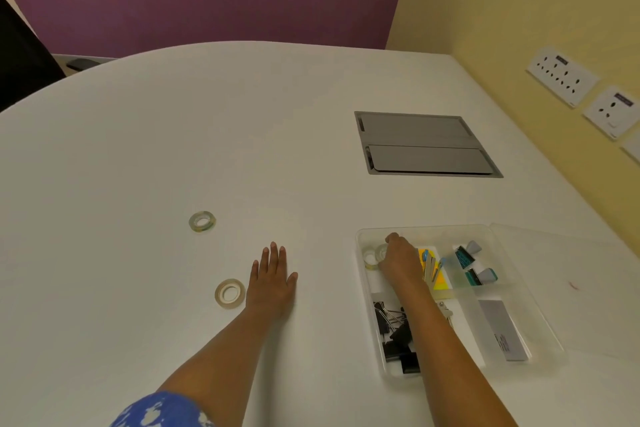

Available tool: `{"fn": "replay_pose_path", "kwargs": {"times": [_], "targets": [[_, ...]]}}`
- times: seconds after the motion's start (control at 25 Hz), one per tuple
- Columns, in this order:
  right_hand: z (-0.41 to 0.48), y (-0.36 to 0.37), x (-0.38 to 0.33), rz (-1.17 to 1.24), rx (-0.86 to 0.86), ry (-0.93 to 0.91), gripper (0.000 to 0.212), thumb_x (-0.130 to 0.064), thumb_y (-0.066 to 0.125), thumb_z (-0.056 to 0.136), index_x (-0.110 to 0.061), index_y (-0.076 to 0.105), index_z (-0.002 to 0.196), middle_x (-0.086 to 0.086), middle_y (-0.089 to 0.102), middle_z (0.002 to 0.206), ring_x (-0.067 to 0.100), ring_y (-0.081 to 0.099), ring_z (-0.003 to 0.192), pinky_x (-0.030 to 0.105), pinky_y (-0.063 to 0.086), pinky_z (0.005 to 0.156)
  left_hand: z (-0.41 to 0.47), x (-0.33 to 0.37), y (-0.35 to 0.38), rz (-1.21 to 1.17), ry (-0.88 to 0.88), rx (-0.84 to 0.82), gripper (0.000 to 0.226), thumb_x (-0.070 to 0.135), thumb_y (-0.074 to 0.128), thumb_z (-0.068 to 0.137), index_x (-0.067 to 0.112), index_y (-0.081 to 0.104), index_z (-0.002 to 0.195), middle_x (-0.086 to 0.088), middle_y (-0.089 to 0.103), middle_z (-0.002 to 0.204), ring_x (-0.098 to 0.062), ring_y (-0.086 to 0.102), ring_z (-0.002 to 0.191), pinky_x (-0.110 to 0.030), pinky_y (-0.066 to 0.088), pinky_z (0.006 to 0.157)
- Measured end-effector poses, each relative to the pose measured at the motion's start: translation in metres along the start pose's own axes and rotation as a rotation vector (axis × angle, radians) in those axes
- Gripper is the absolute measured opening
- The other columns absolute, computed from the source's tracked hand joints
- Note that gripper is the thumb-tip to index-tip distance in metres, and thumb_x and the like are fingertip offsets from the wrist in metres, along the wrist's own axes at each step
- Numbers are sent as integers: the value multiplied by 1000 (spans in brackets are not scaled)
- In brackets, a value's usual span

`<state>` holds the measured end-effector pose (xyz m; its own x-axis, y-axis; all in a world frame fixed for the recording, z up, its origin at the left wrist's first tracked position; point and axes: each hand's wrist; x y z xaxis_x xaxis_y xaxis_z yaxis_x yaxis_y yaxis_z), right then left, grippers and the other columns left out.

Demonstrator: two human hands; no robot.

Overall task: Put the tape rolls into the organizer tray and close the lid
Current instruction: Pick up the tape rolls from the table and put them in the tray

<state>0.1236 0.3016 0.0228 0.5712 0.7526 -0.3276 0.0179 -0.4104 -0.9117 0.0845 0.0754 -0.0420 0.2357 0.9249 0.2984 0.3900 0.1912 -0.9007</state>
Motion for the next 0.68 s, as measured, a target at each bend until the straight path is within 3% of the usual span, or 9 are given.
{"fn": "replay_pose_path", "kwargs": {"times": [0.16, 0.28, 0.52, 0.68], "targets": [[-4, 10, 5, 68, 123, -54, 44, 11, 49, 86, -2, 47, 128, 17, 53, 127, 30, 52, 114, 33, 47, 84, 0, 0, -1, 5, 4, -9, 61, 36, 18, 101, 9, -10, 148, -9, -17, 159, -22, -14, 147, -38, -6, 122], [-7, 14, 8, 100, 166, -65, 40, 11, 52, 84, -2, 52, 122, 16, 53, 122, 28, 55, 105, 26, 38, 68, -1, 0, -1, 9, 6, 1, 61, 36, 19, 101, 9, -8, 148, -9, -16, 159, -22, -13, 148, -38, -4, 122], [-6, 20, 1, 48, 127, -56, 33, 8, 52, 87, -2, 56, 118, 17, 60, 118, 29, 61, 103, 26, 40, 68, -1, 0, -4, -3, 17, 14, 60, 35, 21, 101, 10, -4, 149, -9, -11, 160, -23, -9, 148, -38, 0, 123], [-8, 17, -3, 41, 198, -40, 35, 10, 52, 86, -4, 58, 118, 16, 61, 116, 29, 58, 105, 28, 44, 67, -1, -3, -9, -5, 37, 64, 55, 33, 19, 101, 10, 5, 150, -9, -3, 160, -22, -2, 149, -37, 2, 123]]}}
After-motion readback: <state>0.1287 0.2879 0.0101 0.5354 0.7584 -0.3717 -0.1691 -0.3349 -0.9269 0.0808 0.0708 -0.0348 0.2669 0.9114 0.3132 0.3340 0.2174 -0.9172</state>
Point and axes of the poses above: each hand's wrist, its own z-axis towards the middle knuckle, its own y-axis out of the palm, x = y × z
